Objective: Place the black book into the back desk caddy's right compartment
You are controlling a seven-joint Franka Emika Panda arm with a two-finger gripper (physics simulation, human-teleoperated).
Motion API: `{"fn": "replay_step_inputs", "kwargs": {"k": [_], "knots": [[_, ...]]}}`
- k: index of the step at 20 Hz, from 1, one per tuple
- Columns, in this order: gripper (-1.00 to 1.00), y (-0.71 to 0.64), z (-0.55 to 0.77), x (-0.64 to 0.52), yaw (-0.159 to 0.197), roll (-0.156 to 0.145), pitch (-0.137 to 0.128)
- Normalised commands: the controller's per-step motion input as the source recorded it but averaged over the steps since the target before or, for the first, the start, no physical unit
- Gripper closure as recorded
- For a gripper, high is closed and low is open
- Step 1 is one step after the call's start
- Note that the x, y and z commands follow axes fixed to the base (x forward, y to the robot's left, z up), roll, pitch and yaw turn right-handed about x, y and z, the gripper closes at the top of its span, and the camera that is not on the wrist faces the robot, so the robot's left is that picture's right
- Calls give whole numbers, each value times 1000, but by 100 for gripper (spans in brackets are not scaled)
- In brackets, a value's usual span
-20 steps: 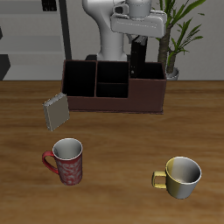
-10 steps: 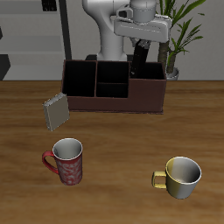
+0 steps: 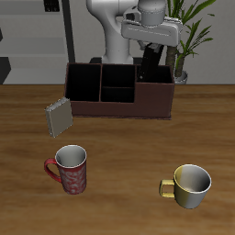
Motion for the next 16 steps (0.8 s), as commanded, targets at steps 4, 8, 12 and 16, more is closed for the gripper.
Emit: {"fn": "replay_step_inputs", "kwargs": {"k": [4,8,12,16], "knots": [[-100,-3,22,20,-17,-5,8],[-100,71,67,-72,-1,13,-21],[-100,-41,113,-34,-3,-9,-30],[-100,-202,144,-25,-1,-36,-28]]}}
